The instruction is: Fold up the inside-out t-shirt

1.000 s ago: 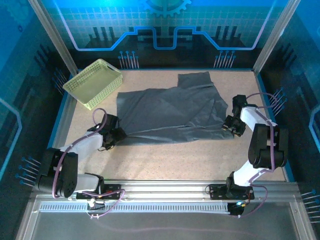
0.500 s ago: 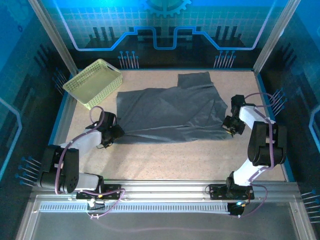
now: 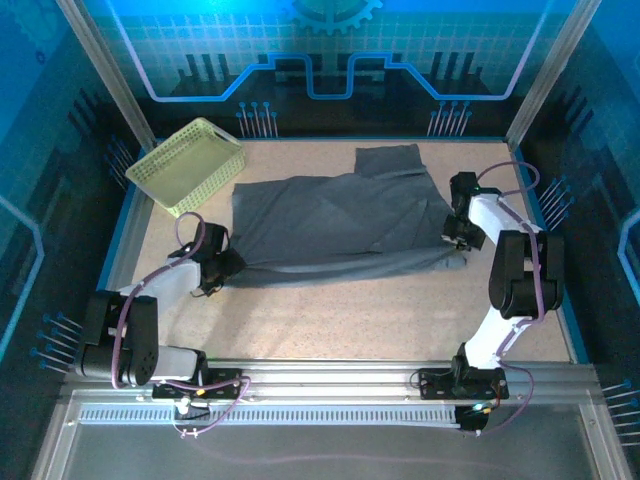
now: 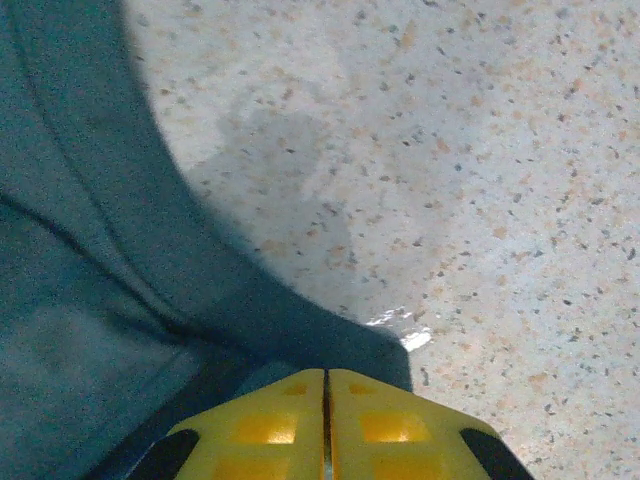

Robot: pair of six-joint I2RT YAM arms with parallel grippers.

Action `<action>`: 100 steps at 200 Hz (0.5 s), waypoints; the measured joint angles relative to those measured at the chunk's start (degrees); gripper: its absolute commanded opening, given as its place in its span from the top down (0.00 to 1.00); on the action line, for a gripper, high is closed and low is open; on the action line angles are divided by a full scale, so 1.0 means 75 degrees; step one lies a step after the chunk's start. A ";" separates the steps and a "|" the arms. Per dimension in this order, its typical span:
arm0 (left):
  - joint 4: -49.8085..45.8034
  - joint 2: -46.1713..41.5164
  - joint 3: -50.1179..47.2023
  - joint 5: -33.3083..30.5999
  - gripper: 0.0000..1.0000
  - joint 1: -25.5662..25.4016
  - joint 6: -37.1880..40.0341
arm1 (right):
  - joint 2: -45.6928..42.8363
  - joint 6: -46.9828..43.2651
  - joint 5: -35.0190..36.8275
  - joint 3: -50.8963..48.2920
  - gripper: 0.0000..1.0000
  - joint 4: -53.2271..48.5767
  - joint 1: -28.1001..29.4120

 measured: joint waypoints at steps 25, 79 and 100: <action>-0.0108 -0.0082 -0.0006 -0.0052 0.22 0.0044 0.0000 | -0.0058 0.0035 0.0300 -0.0128 0.61 -0.0038 0.0000; -0.0670 -0.0530 0.0093 -0.0012 0.19 0.0032 0.0041 | -0.1341 -0.0067 -0.0166 -0.0694 0.53 0.0166 0.0501; -0.0737 -0.0691 0.0463 0.0108 0.20 -0.0216 0.0102 | -0.1600 -0.0099 -0.1017 -0.0740 0.52 0.0597 0.1227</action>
